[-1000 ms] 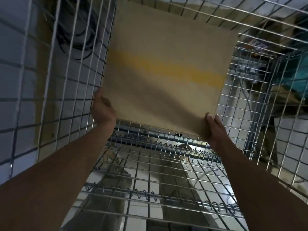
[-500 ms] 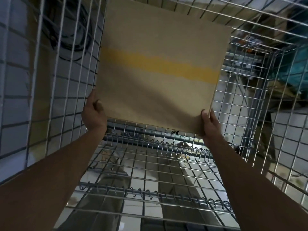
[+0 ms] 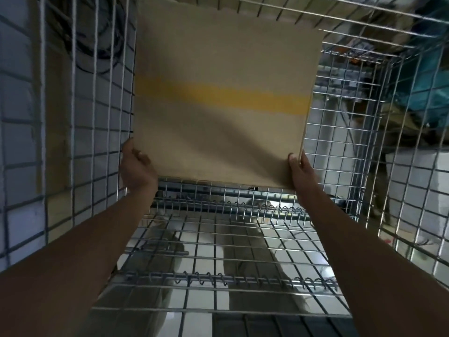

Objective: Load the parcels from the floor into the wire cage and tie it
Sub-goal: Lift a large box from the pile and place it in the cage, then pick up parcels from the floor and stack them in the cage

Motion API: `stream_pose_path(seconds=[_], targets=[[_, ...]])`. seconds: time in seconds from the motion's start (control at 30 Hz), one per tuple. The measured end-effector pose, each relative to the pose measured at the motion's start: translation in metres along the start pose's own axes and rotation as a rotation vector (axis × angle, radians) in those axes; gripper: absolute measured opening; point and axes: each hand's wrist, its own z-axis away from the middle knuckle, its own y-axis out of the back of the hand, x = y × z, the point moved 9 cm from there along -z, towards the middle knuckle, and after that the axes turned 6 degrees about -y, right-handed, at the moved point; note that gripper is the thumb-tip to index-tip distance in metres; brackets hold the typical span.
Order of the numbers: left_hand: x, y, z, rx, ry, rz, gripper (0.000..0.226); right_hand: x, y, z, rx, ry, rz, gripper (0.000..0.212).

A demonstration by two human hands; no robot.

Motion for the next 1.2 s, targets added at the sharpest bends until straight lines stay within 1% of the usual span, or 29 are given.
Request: stream_pose_path(seconds=[0.03,0.1,0.17,0.2,0.27,0.33,0.4,0.47,0.53,0.6,0.7,0.77,0.83,0.9,0.97,1.03,1.13,1.2], targets=[[0.002,0.004,0.002,-0.017,0.075,-0.005,0.038,-0.006,-0.001,0.003,0.0,0.01,0.109,0.048],[0.008,0.004,0.004,-0.111,0.18,-0.027,0.032,-0.013,0.0,0.003,0.041,-0.019,0.234,0.046],[0.021,0.008,0.008,-0.208,0.204,-0.042,0.028,-0.018,-0.002,0.007,0.083,-0.055,0.378,0.052],[0.023,0.009,0.008,-0.253,0.206,-0.03,0.031,-0.022,-0.004,0.012,0.097,-0.068,0.435,0.054],[0.039,0.018,0.01,-0.278,0.143,-0.014,0.05,-0.033,-0.006,0.022,0.127,-0.078,0.553,0.054],[0.066,0.03,0.017,-0.326,0.077,-0.083,0.047,-0.045,-0.011,0.046,0.093,-0.084,0.656,0.058],[0.107,0.044,0.033,-0.348,-0.02,-0.142,0.047,-0.061,-0.019,0.075,0.021,-0.064,0.76,0.058],[0.144,0.049,0.056,-0.427,-0.097,-0.205,0.051,-0.076,-0.023,0.103,-0.058,-0.032,0.862,0.054],[0.178,0.049,0.088,-0.548,-0.222,-0.28,0.056,-0.091,-0.019,0.127,-0.09,0.0,0.921,0.051],[0.209,0.052,0.124,-0.668,-0.33,-0.369,0.059,-0.103,-0.006,0.153,-0.098,0.008,0.938,0.049],[0.249,0.063,0.181,-0.804,-0.487,-0.472,0.06,-0.119,0.03,0.204,-0.071,-0.001,0.911,0.05],[0.272,0.077,0.218,-0.891,-0.581,-0.553,0.06,-0.13,0.063,0.251,-0.018,-0.024,0.875,0.047],[0.294,0.098,0.253,-0.938,-0.704,-0.622,0.059,-0.134,0.101,0.299,0.045,-0.041,0.854,0.042],[0.314,0.124,0.29,-0.958,-0.833,-0.683,0.057,-0.131,0.138,0.353,0.097,-0.038,0.797,0.036],[0.333,0.154,0.328,-0.955,-0.954,-0.742,0.052,-0.116,0.176,0.412,0.184,-0.112,0.699,0.033],[0.351,0.185,0.373,-0.963,-1.067,-0.773,0.05,-0.102,0.208,0.473,0.278,-0.121,0.685,0.035],[0.379,0.225,0.44,-0.974,-1.229,-0.82,0.046,-0.084,0.241,0.555,0.316,-0.128,0.639,0.037],[0.397,0.241,0.481,-0.957,-1.321,-0.855,0.048,-0.075,0.263,0.599,0.35,-0.116,0.62,0.037]])
